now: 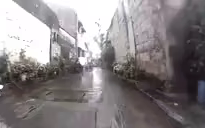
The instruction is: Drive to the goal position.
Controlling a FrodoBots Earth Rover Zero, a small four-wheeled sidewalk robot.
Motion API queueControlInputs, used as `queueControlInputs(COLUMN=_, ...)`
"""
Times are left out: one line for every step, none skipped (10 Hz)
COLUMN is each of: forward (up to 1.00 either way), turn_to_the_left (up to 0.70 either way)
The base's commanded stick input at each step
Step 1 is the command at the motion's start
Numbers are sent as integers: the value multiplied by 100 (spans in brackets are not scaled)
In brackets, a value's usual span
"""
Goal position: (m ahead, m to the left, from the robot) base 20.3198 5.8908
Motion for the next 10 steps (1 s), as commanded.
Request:
queueControlInputs(forward=99, turn_to_the_left=0)
queueControlInputs(forward=99, turn_to_the_left=0)
queueControlInputs(forward=99, turn_to_the_left=0)
queueControlInputs(forward=99, turn_to_the_left=0)
queueControlInputs(forward=99, turn_to_the_left=0)
queueControlInputs(forward=99, turn_to_the_left=0)
queueControlInputs(forward=99, turn_to_the_left=0)
queueControlInputs(forward=99, turn_to_the_left=0)
queueControlInputs(forward=97, turn_to_the_left=0)
queueControlInputs(forward=55, turn_to_the_left=-41)
